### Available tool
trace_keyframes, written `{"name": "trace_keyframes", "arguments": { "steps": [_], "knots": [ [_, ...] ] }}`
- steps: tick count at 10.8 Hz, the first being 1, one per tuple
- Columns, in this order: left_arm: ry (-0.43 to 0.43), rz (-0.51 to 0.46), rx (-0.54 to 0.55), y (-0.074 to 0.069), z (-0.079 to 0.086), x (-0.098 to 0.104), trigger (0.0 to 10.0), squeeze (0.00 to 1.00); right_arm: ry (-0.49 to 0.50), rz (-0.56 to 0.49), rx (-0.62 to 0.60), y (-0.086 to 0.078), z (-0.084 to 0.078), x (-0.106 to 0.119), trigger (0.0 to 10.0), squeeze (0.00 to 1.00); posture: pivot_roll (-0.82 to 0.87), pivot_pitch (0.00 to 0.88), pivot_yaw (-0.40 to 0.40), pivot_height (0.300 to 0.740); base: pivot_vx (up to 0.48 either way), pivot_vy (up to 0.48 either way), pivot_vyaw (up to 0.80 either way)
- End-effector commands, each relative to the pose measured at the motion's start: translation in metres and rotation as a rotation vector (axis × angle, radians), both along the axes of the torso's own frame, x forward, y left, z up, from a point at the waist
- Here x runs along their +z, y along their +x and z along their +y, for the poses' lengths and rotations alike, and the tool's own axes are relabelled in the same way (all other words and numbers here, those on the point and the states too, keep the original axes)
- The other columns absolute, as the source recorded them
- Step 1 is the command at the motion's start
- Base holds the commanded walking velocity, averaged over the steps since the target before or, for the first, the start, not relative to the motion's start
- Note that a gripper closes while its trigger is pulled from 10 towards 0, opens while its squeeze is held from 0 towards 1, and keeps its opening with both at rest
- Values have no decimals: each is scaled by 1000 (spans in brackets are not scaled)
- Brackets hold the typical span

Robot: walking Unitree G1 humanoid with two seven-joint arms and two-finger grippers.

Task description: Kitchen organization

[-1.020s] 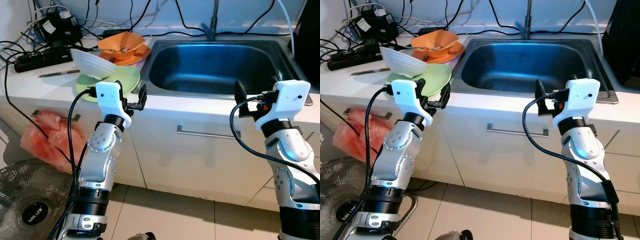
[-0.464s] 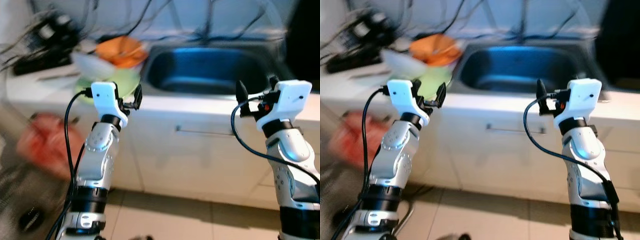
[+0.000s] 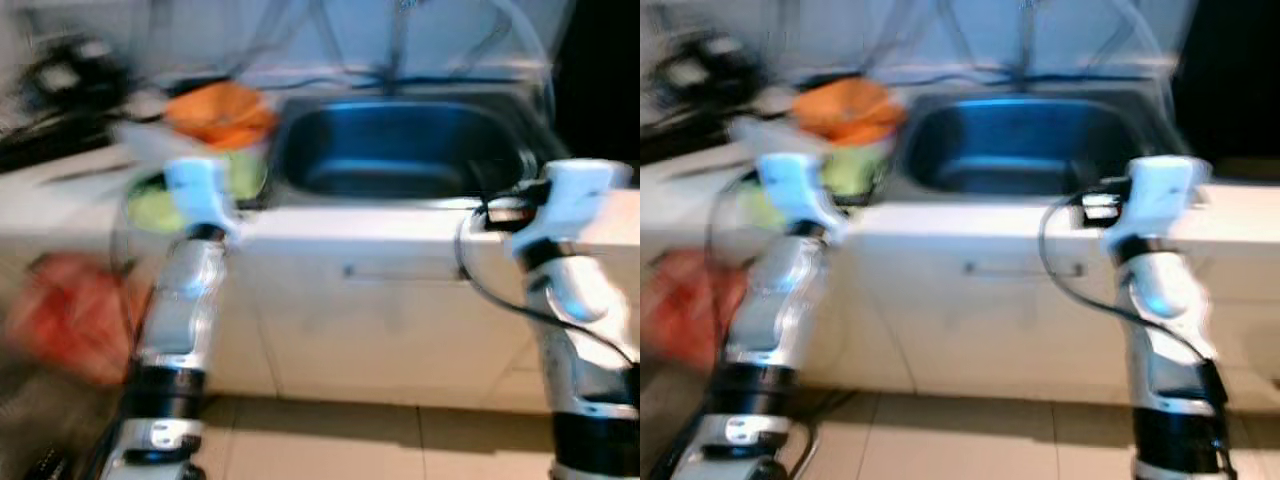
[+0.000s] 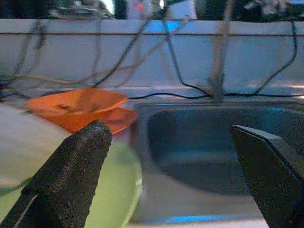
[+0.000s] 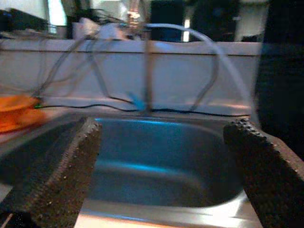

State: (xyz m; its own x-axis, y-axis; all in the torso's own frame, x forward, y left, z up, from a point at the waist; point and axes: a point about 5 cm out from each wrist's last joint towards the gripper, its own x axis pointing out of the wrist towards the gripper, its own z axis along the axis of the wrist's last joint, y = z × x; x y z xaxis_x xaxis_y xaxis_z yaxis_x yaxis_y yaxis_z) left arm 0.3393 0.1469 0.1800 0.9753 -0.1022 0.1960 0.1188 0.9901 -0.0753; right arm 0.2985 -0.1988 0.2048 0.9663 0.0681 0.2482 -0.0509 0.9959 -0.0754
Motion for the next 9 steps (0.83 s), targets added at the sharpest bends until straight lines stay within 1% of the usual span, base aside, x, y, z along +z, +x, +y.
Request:
{"name": "trace_keyframes", "arguments": {
  "steps": [1,3,4,5,7,9],
  "knots": [
    [7,-14,-11,0,-8,3,10000,0,4,-9,-20,-1,-5,2,10000,0,-95,14,98,740,0,0,0],
    [18,-32,5,1,-7,6,10000,0,4,-8,-17,-1,-5,3,10000,0,-93,15,94,740,0,0,0],
    [43,-54,27,2,-2,10,10000,0,4,-7,-12,0,-3,2,10000,0,-90,17,91,740,0,0,0],
    [47,-62,42,4,1,13,10000,0,5,-6,-12,0,-3,2,10000,0,-90,17,91,740,0,0,0],
    [70,-94,150,11,21,25,10000,0,7,-4,-9,0,-3,2,10000,0,-84,21,90,740,0,0,0],
    [71,-96,153,12,24,25,10000,0,-6,-6,-4,0,-1,1,10000,0,-82,21,92,740,0,0,0]
  ]
}}
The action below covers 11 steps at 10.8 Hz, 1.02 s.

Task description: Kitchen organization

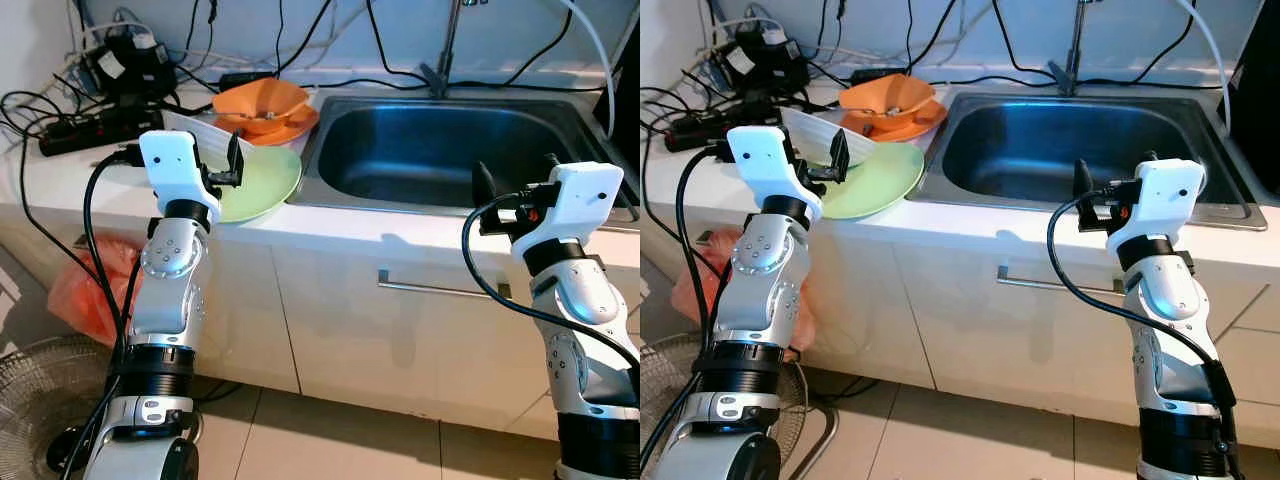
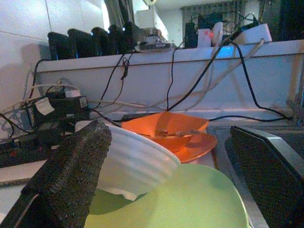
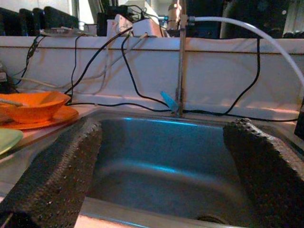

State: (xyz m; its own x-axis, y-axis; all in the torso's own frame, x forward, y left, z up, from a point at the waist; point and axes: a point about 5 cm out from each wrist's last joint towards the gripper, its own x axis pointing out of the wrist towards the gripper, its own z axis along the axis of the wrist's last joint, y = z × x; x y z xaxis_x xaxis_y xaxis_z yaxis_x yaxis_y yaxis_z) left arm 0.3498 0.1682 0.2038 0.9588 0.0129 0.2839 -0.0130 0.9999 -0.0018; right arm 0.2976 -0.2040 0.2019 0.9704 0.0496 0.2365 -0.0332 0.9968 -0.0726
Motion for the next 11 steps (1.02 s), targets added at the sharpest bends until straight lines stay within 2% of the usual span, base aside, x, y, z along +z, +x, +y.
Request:
{"name": "trace_keyframes", "arguments": {
  "steps": [1,3,8,11],
  "knots": [
    [1,-3,3,1,1,1,10000,0,3,-18,14,1,4,4,10000,0,-82,19,93,740,0,0,0],
    [7,-45,-63,-2,-7,6,10000,0,6,-17,11,0,4,4,10000,0,-83,17,94,740,167,0,0],
    [9,-83,-55,-1,-7,17,10000,0,10,-23,8,2,3,5,10000,0,-83,12,95,740,480,0,0],
    [6,-207,-12,-4,-5,41,10000,0,12,-25,8,1,3,5,10000,0,-84,11,96,740,322,0,0]
  ]
}}
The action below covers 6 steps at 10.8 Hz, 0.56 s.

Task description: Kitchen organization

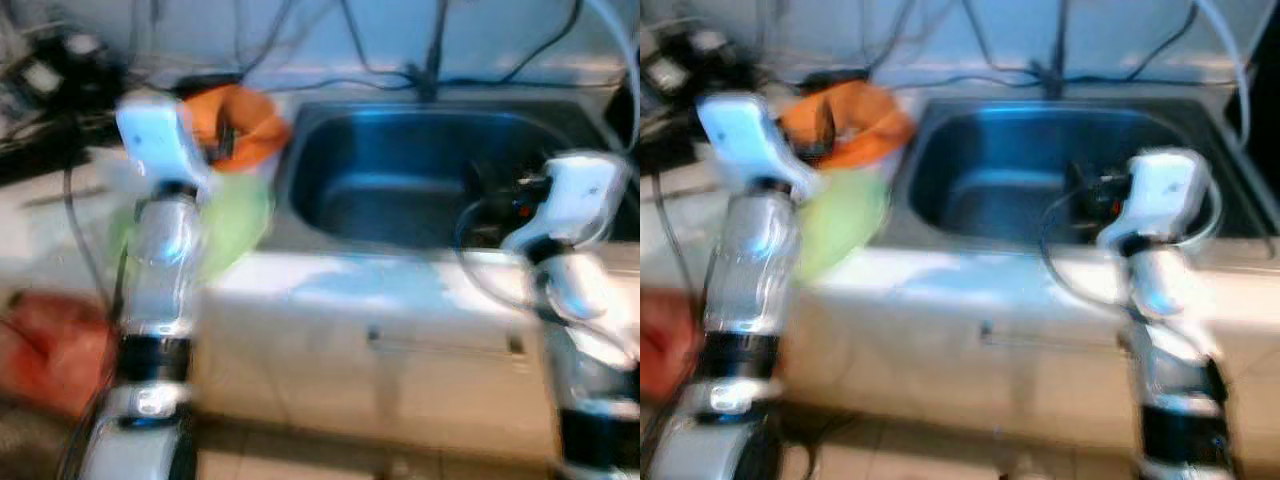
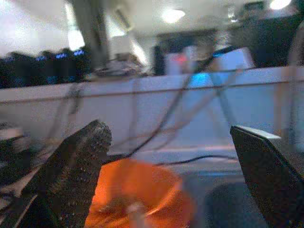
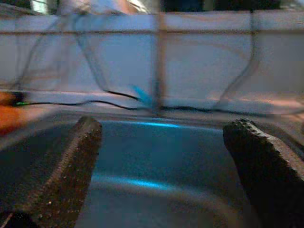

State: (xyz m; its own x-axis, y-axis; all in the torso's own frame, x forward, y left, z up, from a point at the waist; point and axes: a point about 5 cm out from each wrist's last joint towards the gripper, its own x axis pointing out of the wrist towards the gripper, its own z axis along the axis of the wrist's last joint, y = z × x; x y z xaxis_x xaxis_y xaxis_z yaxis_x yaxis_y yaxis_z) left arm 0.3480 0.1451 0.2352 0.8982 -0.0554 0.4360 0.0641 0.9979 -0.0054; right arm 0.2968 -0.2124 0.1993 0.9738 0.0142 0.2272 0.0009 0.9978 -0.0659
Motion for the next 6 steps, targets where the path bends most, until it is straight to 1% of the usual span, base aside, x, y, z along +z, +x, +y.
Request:
{"name": "trace_keyframes", "arguments": {
  "steps": [1,2,4,5,6],
  "knots": [
    [2,-48,49,-3,16,11,10000,0,5,-35,42,2,11,8,10000,0,-85,12,92,740,0,0,0],
    [2,-41,38,-3,14,9,10000,0,4,-35,42,2,11,8,10000,0,-86,13,92,740,0,0,0],
    [9,-23,48,-3,14,5,10000,0,4,-34,42,1,11,7,10000,0,-86,13,92,740,0,0,0],
    [13,-12,73,-2,15,6,10000,0,3,-32,42,1,10,7,10000,0,-86,13,92,740,0,0,0],
    [9,26,126,1,19,7,10000,0,3,-33,43,1,10,8,10000,0,-83,18,93,740,0,0,0]
  ]
}}
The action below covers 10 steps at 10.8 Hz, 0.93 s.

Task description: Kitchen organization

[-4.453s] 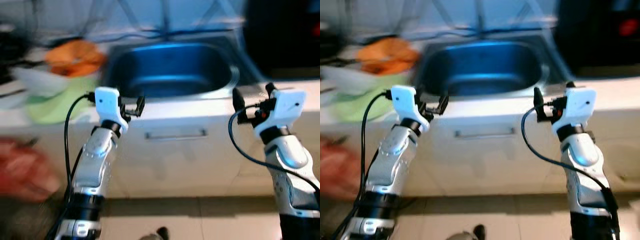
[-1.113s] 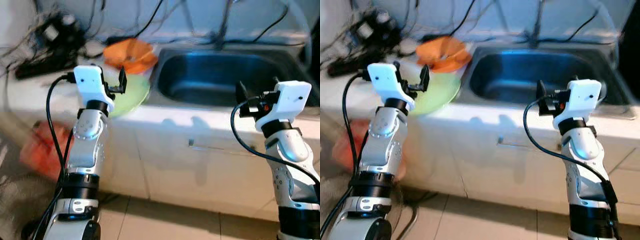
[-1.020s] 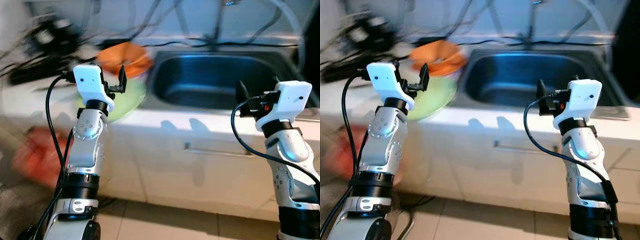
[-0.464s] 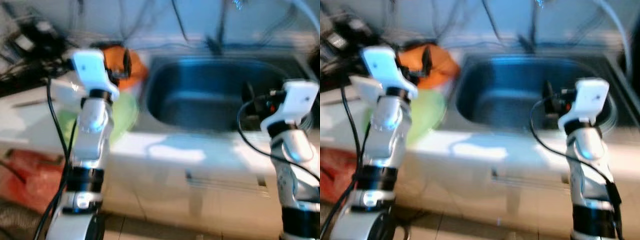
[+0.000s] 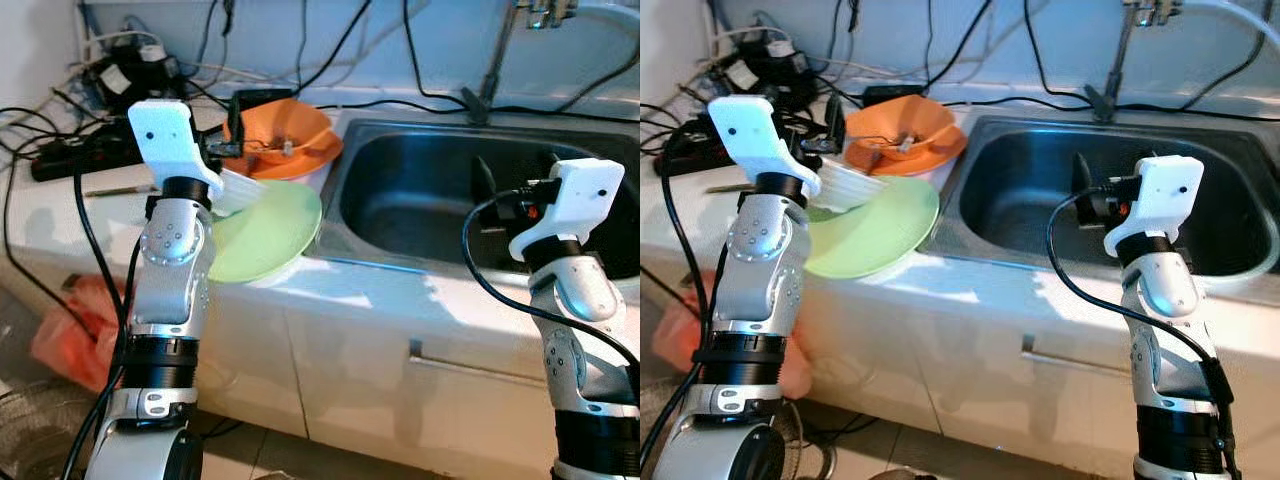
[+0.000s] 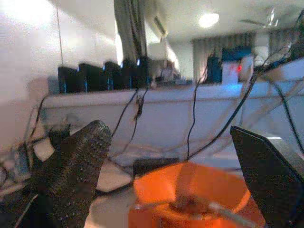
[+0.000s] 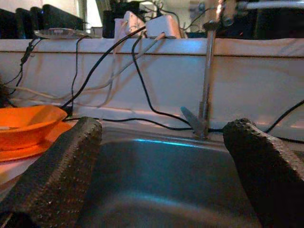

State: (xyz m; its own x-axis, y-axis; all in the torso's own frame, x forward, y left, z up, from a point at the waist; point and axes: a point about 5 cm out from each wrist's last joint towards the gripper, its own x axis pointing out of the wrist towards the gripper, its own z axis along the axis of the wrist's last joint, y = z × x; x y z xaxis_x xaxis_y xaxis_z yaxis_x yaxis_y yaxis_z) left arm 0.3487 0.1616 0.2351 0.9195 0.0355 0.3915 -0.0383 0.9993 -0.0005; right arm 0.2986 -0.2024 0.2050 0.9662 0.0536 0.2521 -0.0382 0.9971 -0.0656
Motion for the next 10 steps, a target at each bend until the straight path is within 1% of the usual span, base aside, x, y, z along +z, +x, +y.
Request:
{"name": "trace_keyframes", "arguments": {
  "steps": [1,2,4,5,6,8,9,10],
  "knots": [
    [-1,9,31,3,5,9,10000,0,2,-10,1,-1,-1,3,10000,0,-82,19,93,740,0,0,0],
    [-2,52,41,9,11,12,10000,0,3,-12,2,-1,-1,3,10000,0,-81,20,93,740,0,0,0],
    [1,106,82,19,27,20,10000,0,6,-10,6,-1,1,2,10000,0,-78,21,97,740,0,0,0],
    [-15,161,114,22,36,20,10000,0,7,-9,6,-2,1,2,10000,0,-76,23,99,740,0,0,0],
    [-20,195,126,23,40,21,10000,0,8,-8,6,-2,1,1,10000,0,-76,23,99,740,0,0,0],
    [-6,296,105,27,49,24,10000,0,11,-6,9,-1,2,1,10000,0,-62,23,101,740,0,0,0],
    [-33,333,87,29,51,25,10000,0,12,-7,10,0,2,0,10000,0,-57,20,102,740,0,0,0],
    [-94,355,84,29,53,29,10000,0,14,-7,10,1,3,0,10000,0,-50,18,105,740,0,0,0]
  ]
}}
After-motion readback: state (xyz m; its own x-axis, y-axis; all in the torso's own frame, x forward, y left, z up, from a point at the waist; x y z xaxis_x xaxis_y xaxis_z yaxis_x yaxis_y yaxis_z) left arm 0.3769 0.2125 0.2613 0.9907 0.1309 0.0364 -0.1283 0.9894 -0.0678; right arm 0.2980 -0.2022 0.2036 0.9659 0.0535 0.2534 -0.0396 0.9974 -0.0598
